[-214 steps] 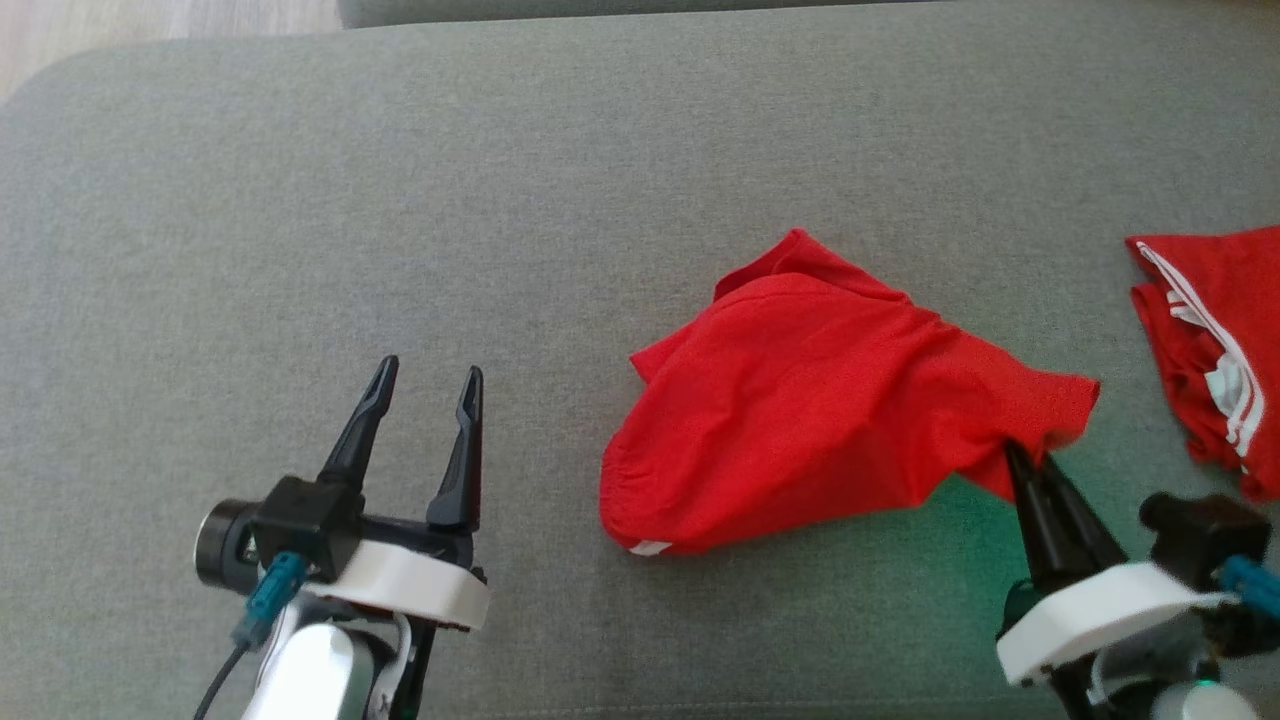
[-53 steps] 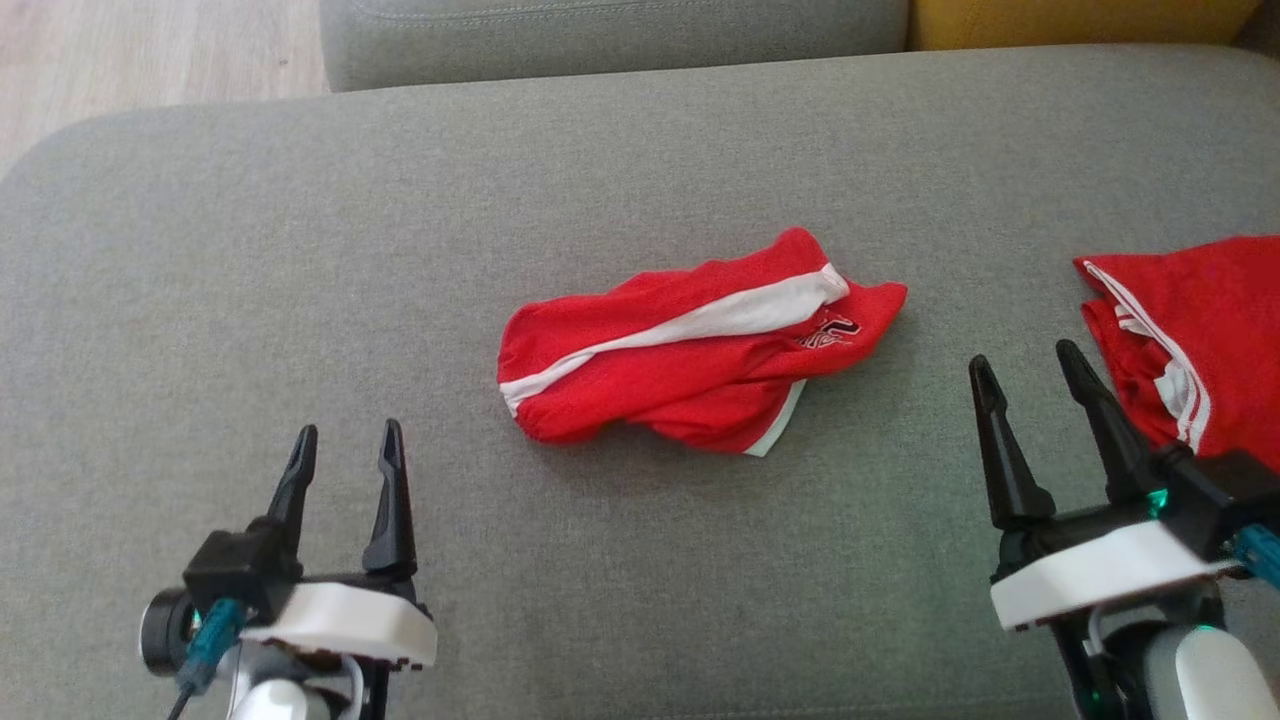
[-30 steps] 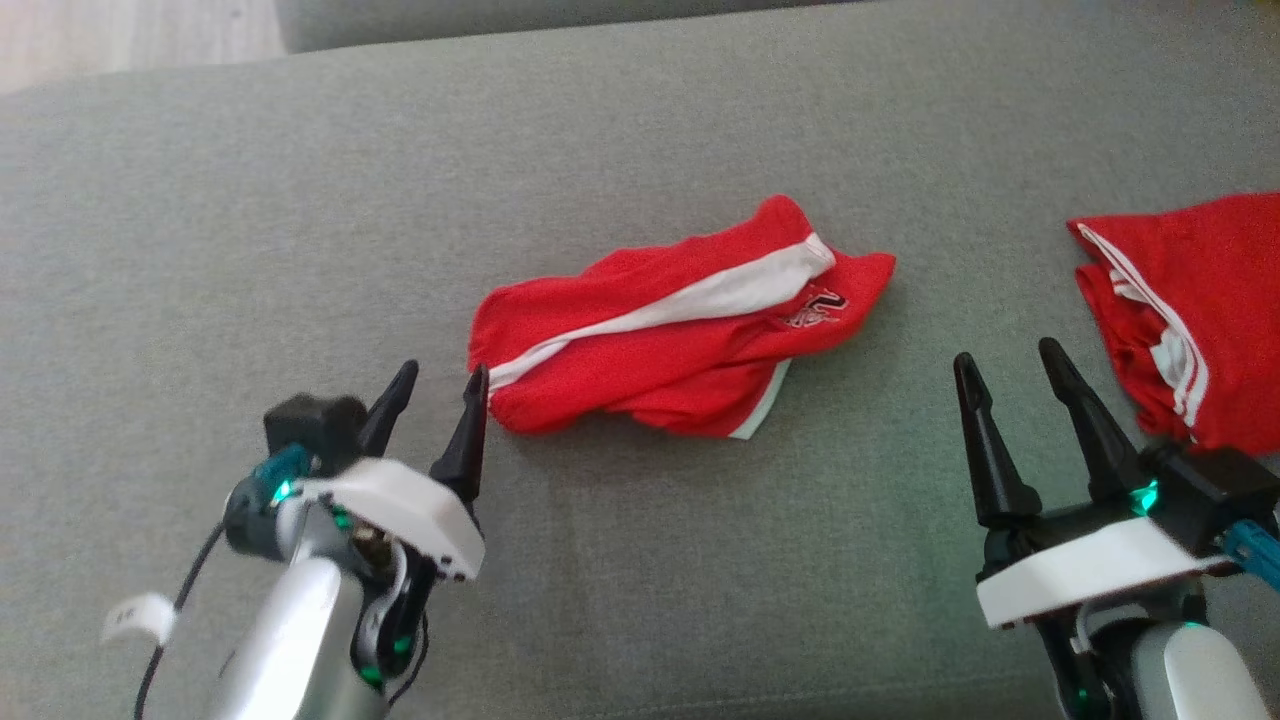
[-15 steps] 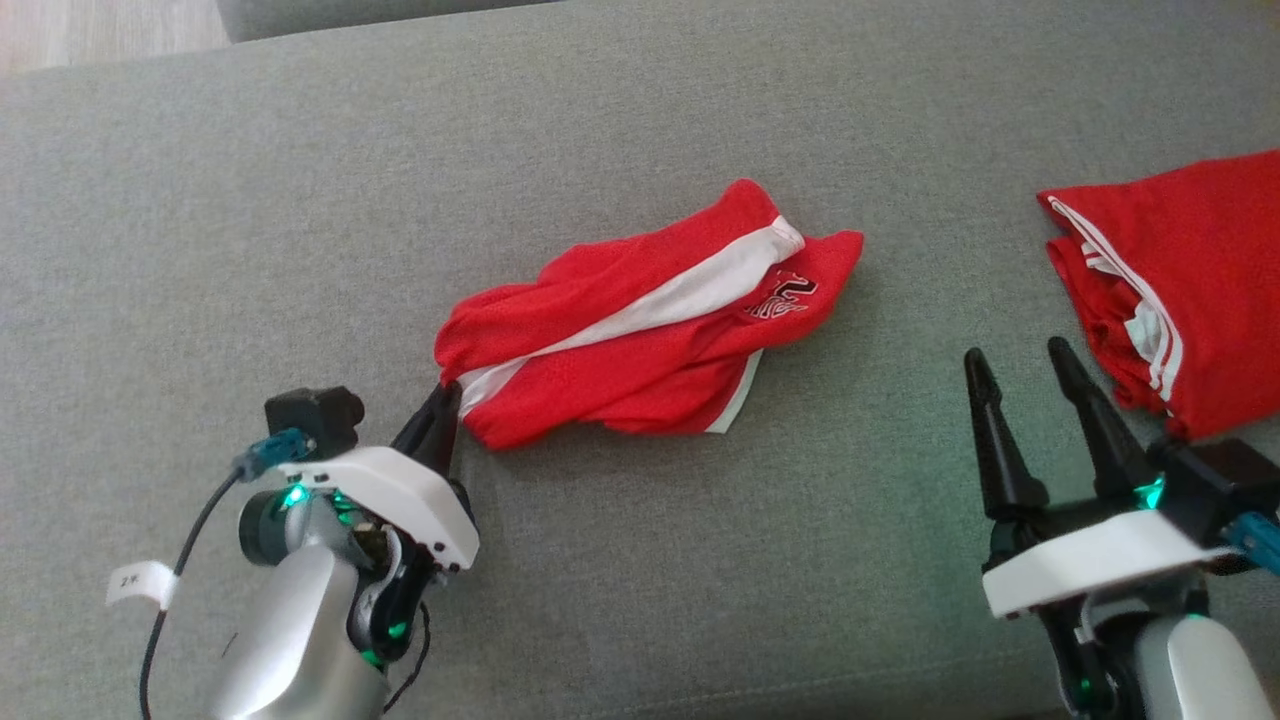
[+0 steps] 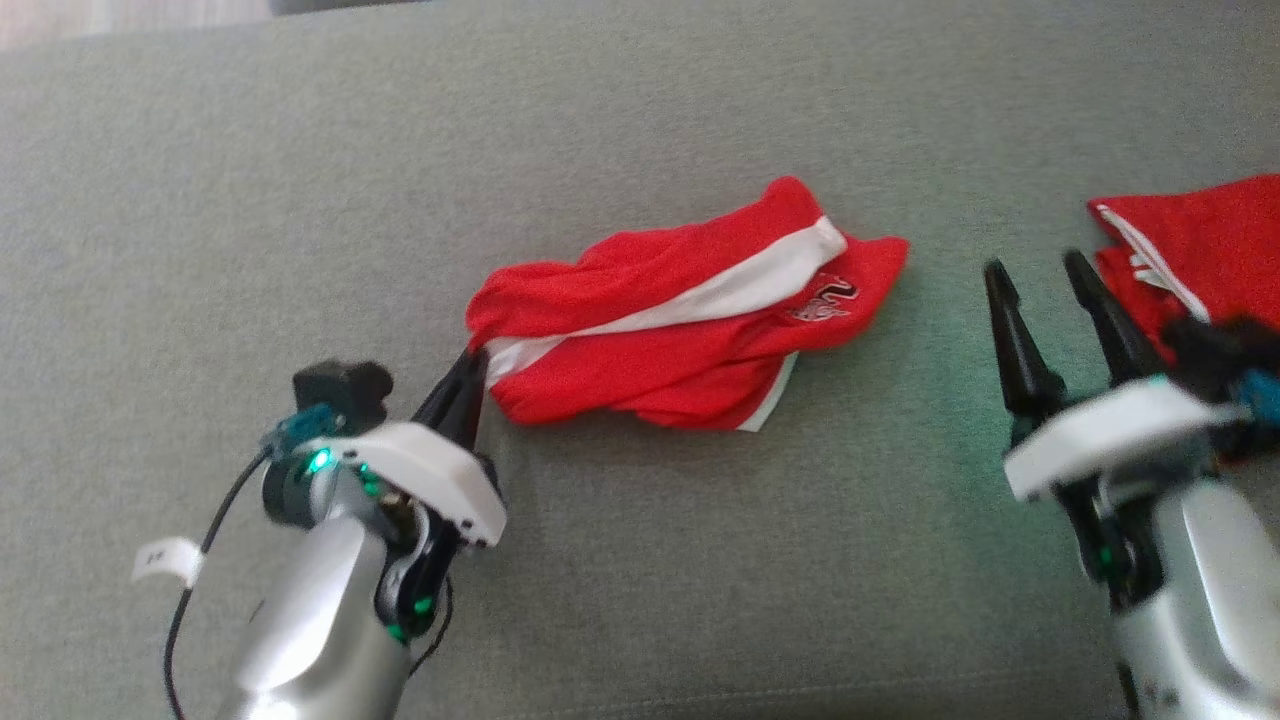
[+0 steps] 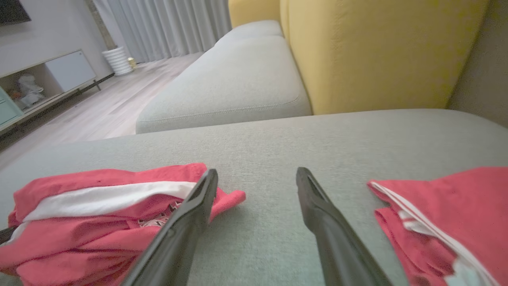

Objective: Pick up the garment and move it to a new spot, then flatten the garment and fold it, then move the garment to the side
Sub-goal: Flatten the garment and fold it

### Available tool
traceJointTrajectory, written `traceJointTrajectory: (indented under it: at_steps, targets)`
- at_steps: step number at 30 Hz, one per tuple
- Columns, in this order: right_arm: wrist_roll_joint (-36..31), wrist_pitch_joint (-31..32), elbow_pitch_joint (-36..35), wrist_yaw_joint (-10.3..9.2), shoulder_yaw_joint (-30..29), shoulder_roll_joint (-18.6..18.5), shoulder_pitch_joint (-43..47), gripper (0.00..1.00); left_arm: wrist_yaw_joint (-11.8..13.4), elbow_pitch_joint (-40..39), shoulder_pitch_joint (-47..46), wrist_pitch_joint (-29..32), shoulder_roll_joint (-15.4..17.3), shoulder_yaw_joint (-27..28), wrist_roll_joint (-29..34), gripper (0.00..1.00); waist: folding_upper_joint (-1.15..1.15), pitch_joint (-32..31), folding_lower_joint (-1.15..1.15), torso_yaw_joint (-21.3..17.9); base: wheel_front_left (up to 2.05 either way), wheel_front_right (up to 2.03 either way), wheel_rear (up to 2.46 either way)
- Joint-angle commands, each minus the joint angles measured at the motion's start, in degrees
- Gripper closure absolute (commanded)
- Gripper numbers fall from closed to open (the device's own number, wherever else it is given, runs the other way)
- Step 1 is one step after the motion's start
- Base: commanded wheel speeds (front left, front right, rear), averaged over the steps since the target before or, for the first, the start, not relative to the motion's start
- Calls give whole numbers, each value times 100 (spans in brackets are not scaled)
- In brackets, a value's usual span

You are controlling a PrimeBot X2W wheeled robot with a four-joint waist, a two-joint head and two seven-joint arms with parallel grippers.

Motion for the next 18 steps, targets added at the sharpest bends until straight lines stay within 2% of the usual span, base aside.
traceJointTrajectory:
  at_steps: [1,6,14,18]
  targets:
    - [213,126,120,37,297,-141,-498,0,-1,-213,-362,-79,18,91,46,100,0,141,0,148,0,0,0]
    - [757,681,1088,37,1019,-468,-1489,0,-46,-123,-652,-142,-66,-139,69,100,0,341,0,410,0,0,0]
    - [1456,1370,2009,37,1754,-745,-2192,0,-67,92,-900,-302,-133,-406,-5,100,0,470,0,634,0,0,0]
    - [1830,1529,2202,37,2077,-823,-2369,0,-50,214,-989,-411,-146,-484,-66,100,0,511,0,672,0,0,0]
